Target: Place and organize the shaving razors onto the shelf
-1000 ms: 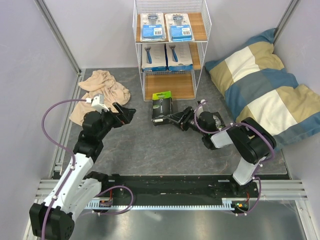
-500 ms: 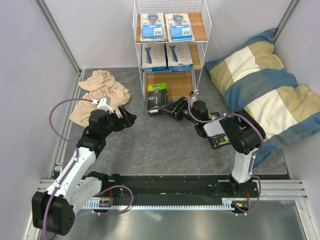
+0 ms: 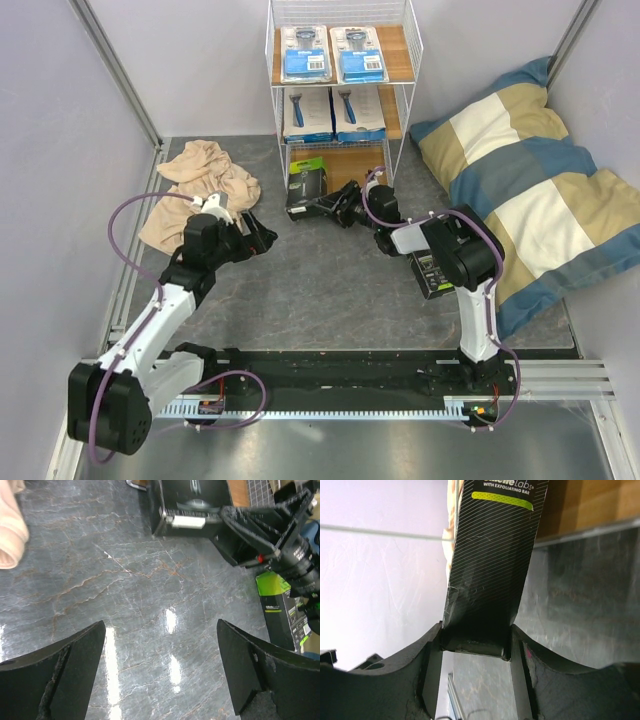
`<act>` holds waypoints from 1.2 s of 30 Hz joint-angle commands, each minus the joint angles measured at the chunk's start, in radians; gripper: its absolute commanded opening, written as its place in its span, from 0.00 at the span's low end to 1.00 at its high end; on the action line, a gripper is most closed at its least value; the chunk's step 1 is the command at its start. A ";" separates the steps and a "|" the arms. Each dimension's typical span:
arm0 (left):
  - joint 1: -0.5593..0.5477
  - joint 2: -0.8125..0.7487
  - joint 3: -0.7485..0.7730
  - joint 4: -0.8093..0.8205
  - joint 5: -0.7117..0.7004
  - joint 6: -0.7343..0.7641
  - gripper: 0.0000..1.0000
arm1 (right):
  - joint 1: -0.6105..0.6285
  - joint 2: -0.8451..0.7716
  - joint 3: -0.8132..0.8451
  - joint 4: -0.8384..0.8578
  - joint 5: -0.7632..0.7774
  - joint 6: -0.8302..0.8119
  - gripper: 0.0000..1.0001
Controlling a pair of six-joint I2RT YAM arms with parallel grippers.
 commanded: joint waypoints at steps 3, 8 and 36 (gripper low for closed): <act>-0.006 0.131 0.080 0.094 0.090 0.013 0.90 | -0.016 0.060 0.124 0.067 -0.001 -0.007 0.19; -0.010 0.238 0.117 0.190 0.165 0.006 0.64 | -0.034 0.111 0.155 0.067 -0.009 0.027 0.27; -0.142 0.918 0.366 0.693 0.190 -0.225 0.02 | -0.065 0.114 0.135 -0.056 0.021 -0.008 0.96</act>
